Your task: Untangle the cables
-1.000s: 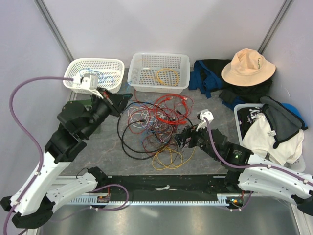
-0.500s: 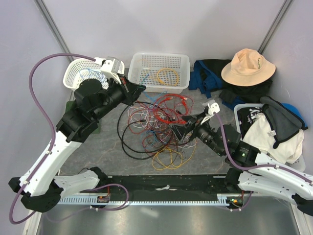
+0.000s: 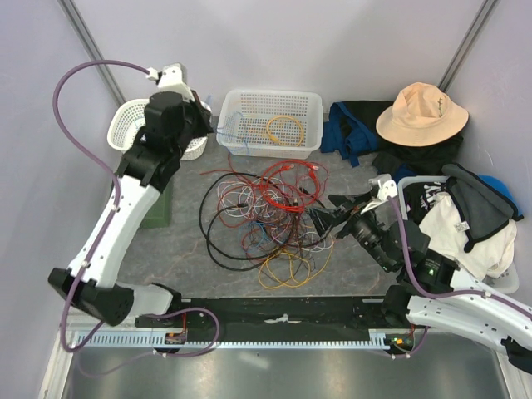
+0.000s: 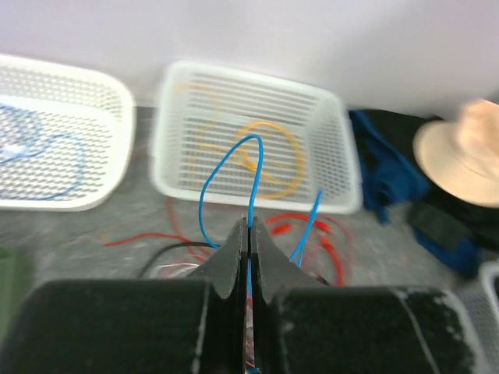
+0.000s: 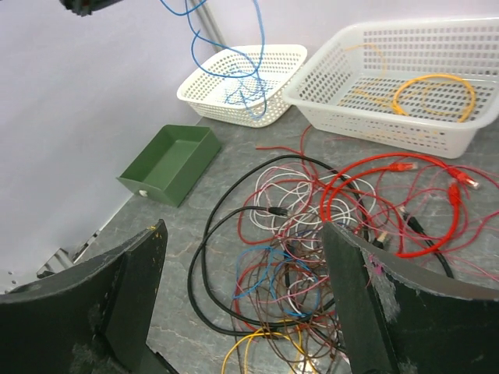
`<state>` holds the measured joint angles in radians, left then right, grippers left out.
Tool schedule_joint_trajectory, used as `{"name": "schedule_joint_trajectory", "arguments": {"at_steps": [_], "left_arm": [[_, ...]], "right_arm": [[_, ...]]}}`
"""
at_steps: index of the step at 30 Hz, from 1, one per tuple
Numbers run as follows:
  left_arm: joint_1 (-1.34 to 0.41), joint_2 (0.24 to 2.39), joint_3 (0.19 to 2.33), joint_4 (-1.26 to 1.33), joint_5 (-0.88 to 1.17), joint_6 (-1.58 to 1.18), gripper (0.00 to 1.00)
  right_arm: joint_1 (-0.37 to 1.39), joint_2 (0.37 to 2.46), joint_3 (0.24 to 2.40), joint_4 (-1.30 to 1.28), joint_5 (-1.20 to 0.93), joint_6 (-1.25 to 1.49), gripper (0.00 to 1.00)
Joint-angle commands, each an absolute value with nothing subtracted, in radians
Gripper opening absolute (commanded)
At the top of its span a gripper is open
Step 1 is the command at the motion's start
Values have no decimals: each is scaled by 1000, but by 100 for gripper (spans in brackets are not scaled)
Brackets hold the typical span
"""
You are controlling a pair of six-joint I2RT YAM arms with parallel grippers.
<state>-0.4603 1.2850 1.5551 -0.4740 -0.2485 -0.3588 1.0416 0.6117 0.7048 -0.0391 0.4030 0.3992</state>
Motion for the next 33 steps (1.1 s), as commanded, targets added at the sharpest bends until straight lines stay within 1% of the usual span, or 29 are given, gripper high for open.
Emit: {"name": "schedule_joint_trajectory", "arguments": {"at_steps": [1, 3, 6, 10, 14, 15, 16, 17, 18, 19, 20, 21, 24, 25, 28, 29, 31, 32, 33], "left_arm": [[-281, 1389, 1652, -420, -216, -393, 2], [-203, 1439, 1715, -402, -212, -399, 2], [-135, 1561, 1804, -376, -230, -413, 2], [-74, 1713, 1905, -295, -248, -402, 2], [-31, 1914, 2057, -299, -239, -382, 2], [-20, 1990, 2116, -323, -241, -377, 7], [-17, 2020, 2144, -339, -250, -380, 35], [-14, 2045, 2166, -357, -270, -387, 47], [-6, 2065, 2190, -371, -276, -397, 53], [-3, 2075, 2191, -374, -288, -406, 80], [-3, 2069, 2180, -374, -302, -416, 94], [-3, 2063, 2175, -373, -305, -425, 100], [-3, 1993, 2129, -368, -318, -445, 100], [-2, 1927, 2108, -362, -313, -452, 100], [-20, 1809, 1972, -351, -244, -486, 100], [-34, 1720, 1879, -348, -186, -495, 100], [-112, 1633, 1765, -333, -146, -497, 100], [-153, 1546, 1633, -301, -137, -488, 100], [-258, 1510, 1568, -284, -138, -444, 99]], "right_arm": [[1043, 575, 687, -80, 459, 385, 88], [1043, 566, 663, -77, 453, 387, 88], [1043, 575, 617, -61, 448, 393, 88], [1043, 604, 586, -35, 428, 397, 89], [1043, 632, 557, -20, 407, 413, 89], [1045, 634, 548, -18, 410, 413, 90], [1043, 635, 545, -15, 417, 408, 90], [1043, 640, 545, -17, 422, 403, 90], [1043, 638, 546, -18, 428, 397, 90], [1043, 640, 548, -21, 433, 394, 90], [1043, 638, 549, -23, 440, 387, 91], [1043, 638, 549, -25, 446, 382, 91], [1043, 635, 543, -25, 457, 387, 91], [1043, 635, 542, -25, 457, 388, 91], [1043, 624, 531, -21, 453, 406, 91], [1043, 615, 525, -20, 451, 411, 91], [1043, 607, 514, -17, 454, 423, 91], [1043, 598, 511, -18, 454, 426, 91], [1043, 594, 509, -21, 451, 429, 91]]}}
